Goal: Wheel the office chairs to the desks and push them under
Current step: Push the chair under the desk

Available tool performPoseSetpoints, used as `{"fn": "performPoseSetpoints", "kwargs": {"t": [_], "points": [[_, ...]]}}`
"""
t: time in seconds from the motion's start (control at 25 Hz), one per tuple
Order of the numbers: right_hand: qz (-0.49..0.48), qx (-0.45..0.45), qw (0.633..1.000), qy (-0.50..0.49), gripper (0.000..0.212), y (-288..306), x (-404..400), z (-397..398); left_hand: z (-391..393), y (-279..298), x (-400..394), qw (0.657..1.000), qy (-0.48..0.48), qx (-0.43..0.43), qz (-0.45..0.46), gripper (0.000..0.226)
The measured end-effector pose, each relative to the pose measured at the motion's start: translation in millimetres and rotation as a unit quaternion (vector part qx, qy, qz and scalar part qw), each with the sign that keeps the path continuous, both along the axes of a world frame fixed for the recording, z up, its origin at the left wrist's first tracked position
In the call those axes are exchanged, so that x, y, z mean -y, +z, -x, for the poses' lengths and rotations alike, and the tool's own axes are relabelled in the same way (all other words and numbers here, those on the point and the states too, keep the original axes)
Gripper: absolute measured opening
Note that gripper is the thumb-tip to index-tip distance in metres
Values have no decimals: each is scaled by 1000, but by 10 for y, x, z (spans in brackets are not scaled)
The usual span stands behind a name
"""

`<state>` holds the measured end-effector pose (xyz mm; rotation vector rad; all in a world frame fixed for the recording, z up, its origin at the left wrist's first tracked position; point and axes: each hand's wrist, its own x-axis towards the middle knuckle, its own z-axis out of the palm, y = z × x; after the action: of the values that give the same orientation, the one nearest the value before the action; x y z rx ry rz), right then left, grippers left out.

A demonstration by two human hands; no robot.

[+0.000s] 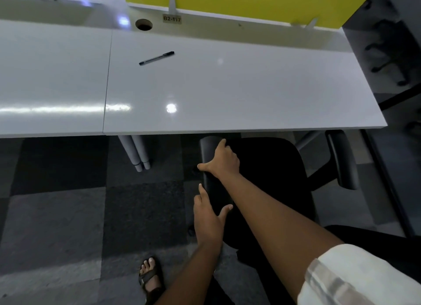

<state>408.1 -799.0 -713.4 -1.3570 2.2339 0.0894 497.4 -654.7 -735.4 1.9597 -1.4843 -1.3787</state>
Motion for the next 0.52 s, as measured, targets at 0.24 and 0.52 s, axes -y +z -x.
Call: {"fn": "performPoseSetpoints", "kwargs": {"t": [0.24,0.52], "points": [[-11,-12,990,138,133,-4,23,-157,110,63,-133,999,-23,41,-5,114],[9,1,1000,6,129,2,17,-44,-219,-38,132,995,-90,-33,3,102]]}}
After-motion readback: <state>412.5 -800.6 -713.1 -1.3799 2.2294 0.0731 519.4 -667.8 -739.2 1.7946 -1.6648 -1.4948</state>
